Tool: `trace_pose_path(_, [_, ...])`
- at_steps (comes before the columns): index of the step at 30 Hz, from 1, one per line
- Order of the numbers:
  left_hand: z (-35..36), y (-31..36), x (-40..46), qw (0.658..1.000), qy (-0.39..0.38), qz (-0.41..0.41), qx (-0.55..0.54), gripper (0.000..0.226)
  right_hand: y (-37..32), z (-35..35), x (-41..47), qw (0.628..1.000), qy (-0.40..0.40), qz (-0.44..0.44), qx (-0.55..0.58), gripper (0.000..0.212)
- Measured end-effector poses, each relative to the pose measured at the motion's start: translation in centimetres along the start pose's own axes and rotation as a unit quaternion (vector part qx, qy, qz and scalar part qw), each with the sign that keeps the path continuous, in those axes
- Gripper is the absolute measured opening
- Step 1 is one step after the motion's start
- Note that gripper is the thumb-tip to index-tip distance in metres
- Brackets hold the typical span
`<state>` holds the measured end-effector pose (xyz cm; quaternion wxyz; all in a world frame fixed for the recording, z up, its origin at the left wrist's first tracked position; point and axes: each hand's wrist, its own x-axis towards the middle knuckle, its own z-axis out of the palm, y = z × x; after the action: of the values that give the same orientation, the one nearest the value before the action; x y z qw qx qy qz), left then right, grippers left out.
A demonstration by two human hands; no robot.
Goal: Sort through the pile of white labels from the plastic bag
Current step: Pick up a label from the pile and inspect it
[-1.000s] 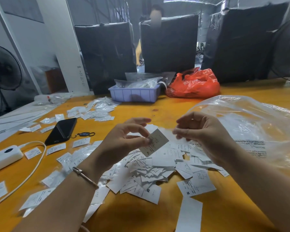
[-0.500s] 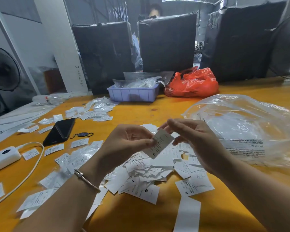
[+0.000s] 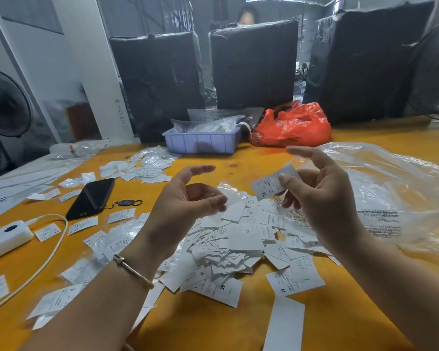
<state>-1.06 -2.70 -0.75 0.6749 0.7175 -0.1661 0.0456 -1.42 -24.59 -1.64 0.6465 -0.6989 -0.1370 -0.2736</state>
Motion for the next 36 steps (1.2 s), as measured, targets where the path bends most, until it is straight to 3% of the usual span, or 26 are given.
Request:
trace_pose_path(2, [0.0,0.0,0.0,1.000,-0.009,0.005,-0.019,0.064,0.1,0.0,-0.1,0.996,-0.013,-0.035,-0.085,0.029])
trace_pose_path(4, [0.2,0.0,-0.1,0.999,-0.028,0.009,-0.023,0.062,0.2,0.4,-0.2,0.989,-0.080,-0.013,-0.124,0.028])
trace_pose_path(6, [0.5,0.0,-0.2,0.999,-0.040,0.017,-0.011,0.056,0.0,0.9,-0.4,0.979,-0.175,0.018,-0.103,0.019])
trace_pose_path(8, [0.6,0.1,-0.3,0.999,-0.036,0.027,0.001,0.050,-0.4,1.1,-0.7,0.970,-0.235,0.023,-0.062,0.024])
trace_pose_path(14, [0.6,0.0,-0.3,0.998,-0.061,0.001,0.030,0.041,-0.5,0.9,-0.7,0.977,-0.193,-0.054,-0.075,0.014])
trace_pose_path(19, [0.4,-0.1,-0.3,0.998,-0.043,0.017,0.039,0.027,-1.4,1.0,-1.0,0.964,-0.230,-0.087,-0.104,0.026])
trace_pose_path(23, [0.3,0.0,-0.3,0.996,-0.078,0.006,0.045,0.025,-1.1,1.0,-1.0,0.975,-0.190,-0.081,-0.084,0.002])
trace_pose_path(29, [0.5,0.0,-0.5,0.984,-0.128,-0.005,0.120,0.030,-1.1,0.7,-0.7,0.957,-0.229,-0.083,-0.158,0.007])
trace_pose_path(32, [0.5,-0.1,-0.5,0.989,-0.100,0.009,0.107,0.027,-1.5,0.4,-0.6,0.969,-0.138,-0.114,-0.170,0.010])
trace_pose_path(34, [0.4,-0.1,-0.5,0.991,-0.081,0.030,0.105,0.024,-2.0,0.1,-0.4,0.975,-0.017,-0.156,-0.155,0.026])
trace_pose_path(36, [0.4,-0.1,-0.5,0.991,-0.072,0.051,0.105,0.022,-2.5,-0.3,-0.2,0.973,0.048,-0.187,-0.126,0.040])
